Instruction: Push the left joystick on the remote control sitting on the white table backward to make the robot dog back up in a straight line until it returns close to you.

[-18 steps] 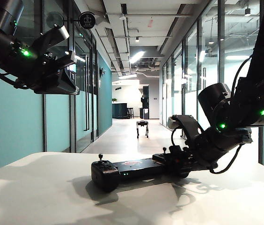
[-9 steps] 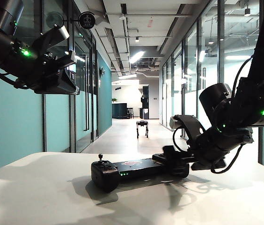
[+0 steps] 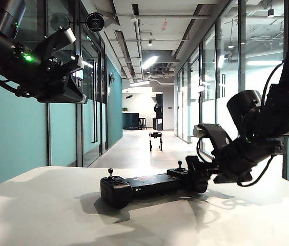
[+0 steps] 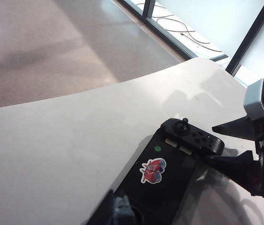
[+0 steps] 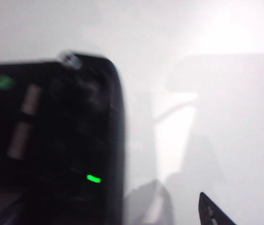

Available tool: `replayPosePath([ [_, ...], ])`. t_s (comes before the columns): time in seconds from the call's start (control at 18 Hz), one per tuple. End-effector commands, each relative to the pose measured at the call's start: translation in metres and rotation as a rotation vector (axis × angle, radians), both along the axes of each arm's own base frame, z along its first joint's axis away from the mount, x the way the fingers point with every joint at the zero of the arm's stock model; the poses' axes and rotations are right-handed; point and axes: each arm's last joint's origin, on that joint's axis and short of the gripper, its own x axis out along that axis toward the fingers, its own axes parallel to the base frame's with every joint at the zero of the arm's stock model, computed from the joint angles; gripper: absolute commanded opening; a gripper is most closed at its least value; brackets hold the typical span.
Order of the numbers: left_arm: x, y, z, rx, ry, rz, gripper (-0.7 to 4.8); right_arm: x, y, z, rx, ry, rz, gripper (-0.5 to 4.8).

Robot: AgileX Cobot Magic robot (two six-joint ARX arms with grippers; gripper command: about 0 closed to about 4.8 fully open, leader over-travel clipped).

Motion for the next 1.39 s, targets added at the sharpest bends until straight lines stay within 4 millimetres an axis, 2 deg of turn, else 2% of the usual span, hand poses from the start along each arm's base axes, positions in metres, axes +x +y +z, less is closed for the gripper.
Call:
replayPosePath([
  [0.06, 0.0009, -0.0005, 0.0047, -0.009, -0.028, -0.006, -0.06, 0.0014, 0.0017, 0.0051, 0.023, -0.030, 0.054, 4.79],
  [0.45, 0.0009, -0.0005, 0.0047, -0.010, -0.028, -0.005, -0.06, 0.0085, -0.0004, 0.0070, 0.066, -0.027, 0.106, 4.79],
  [1.06, 0.0009, -0.0005, 0.0048, -0.012, -0.026, -0.005, -0.06, 0.0063, -0.0008, -0.0008, 0.052, 0.026, 0.103, 4.79],
  [1.11, 0.0009, -0.0005, 0.0048, -0.012, -0.026, -0.004, -0.06, 0.0063, -0.0009, -0.0008, 0.052, 0.026, 0.102, 4.53],
  [1.22, 0.0009, -0.0005, 0.0048, -0.012, -0.026, -0.004, -0.06, 0.0062, -0.0004, -0.0009, 0.048, 0.025, 0.101, 4.47],
  [1.34, 0.0009, -0.0005, 0.0048, -0.012, -0.026, -0.004, -0.06, 0.0057, 0.0010, -0.0008, 0.041, 0.019, 0.111, 3.64],
  [1.39, 0.0009, -0.0005, 0.0048, -0.012, -0.026, -0.004, -0.06, 0.0056, 0.0014, -0.0008, 0.031, 0.012, 0.119, 3.58],
])
